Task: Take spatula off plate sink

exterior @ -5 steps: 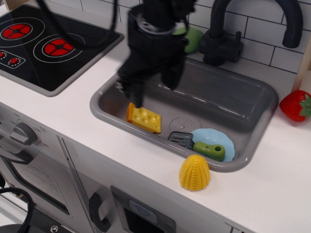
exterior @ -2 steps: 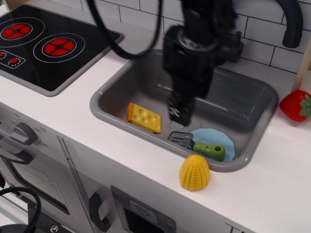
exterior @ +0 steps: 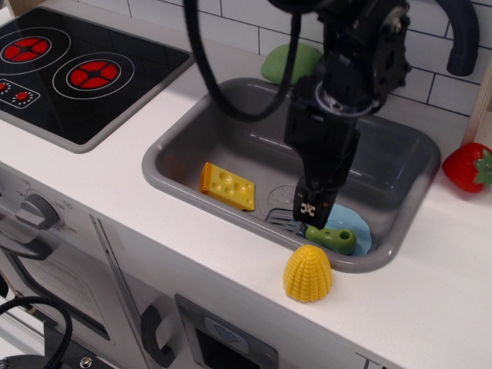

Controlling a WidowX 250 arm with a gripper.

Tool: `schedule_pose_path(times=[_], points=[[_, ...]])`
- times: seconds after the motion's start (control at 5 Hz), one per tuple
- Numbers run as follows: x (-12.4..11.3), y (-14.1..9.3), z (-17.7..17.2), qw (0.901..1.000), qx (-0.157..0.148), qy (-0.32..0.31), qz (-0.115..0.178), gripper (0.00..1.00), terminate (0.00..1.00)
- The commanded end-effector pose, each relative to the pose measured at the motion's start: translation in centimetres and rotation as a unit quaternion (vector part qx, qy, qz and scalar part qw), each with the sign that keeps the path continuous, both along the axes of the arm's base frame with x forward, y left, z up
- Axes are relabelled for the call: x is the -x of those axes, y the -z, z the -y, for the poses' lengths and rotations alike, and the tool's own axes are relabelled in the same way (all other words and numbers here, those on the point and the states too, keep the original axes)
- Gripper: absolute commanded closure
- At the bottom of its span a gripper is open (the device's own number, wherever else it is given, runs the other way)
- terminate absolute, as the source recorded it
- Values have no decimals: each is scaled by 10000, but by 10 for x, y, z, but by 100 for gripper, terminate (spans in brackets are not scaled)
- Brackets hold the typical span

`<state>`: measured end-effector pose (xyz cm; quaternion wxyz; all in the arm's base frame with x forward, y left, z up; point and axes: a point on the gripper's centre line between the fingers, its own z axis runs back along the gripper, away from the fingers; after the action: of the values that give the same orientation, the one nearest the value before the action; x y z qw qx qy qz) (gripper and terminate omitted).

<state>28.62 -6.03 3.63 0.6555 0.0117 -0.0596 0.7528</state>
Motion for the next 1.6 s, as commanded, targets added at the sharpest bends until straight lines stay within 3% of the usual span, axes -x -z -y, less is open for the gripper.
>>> schedule_pose_path(times=[0.0,0.6,1.2,1.4], points=[[-13,9,1,9996,-103,-92,248,0,0],[-9,30,11,9993,-225,-13,298,0,0],[-6,43,13,9993,-314,123,170,0,0],[-7,43,12,9995,-261,107,138,100,0]])
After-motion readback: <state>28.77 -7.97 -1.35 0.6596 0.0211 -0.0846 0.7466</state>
